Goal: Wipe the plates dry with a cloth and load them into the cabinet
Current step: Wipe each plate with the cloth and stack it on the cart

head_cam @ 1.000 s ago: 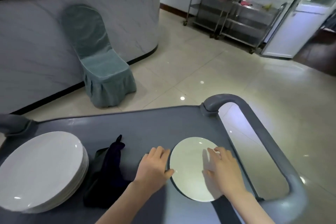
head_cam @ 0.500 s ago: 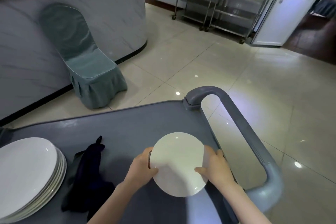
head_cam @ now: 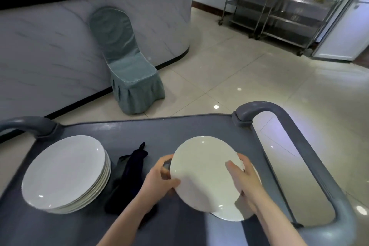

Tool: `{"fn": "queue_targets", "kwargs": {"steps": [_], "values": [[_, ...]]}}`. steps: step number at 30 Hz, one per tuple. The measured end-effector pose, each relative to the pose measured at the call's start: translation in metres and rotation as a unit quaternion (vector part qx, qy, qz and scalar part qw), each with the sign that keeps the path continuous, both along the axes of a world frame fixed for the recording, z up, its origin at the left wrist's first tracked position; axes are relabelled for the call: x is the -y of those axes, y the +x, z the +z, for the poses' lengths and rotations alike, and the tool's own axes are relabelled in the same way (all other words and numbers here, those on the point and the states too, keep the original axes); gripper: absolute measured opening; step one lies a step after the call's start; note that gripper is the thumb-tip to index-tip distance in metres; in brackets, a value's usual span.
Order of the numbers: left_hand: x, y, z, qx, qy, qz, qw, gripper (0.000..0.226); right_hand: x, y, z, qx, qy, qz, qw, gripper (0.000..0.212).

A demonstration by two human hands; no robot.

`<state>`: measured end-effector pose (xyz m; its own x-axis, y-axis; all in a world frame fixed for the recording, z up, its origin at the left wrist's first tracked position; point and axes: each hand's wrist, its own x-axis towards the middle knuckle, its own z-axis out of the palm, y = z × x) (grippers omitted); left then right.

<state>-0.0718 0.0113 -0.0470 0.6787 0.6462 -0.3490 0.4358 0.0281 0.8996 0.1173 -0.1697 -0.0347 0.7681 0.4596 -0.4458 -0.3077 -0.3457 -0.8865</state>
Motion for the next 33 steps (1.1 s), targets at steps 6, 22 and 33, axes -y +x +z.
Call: {"fn": "queue_targets", "kwargs": {"steps": [6,22,33], "values": [[-0.032,-0.041,0.009,0.048,-0.024,0.062,0.997,0.038,-0.046,-0.036,-0.008,-0.021,0.004,-0.031,0.999,0.034],[-0.096,-0.046,-0.004,-0.09,0.252,0.112,0.957,0.019,-0.065,-0.062,-0.003,-0.045,-0.015,-0.029,0.998,0.028],[-0.011,-0.04,0.057,0.094,0.06,-0.273,0.955,0.004,-0.091,-0.067,0.012,-0.079,0.052,-0.097,0.991,0.043]]}}
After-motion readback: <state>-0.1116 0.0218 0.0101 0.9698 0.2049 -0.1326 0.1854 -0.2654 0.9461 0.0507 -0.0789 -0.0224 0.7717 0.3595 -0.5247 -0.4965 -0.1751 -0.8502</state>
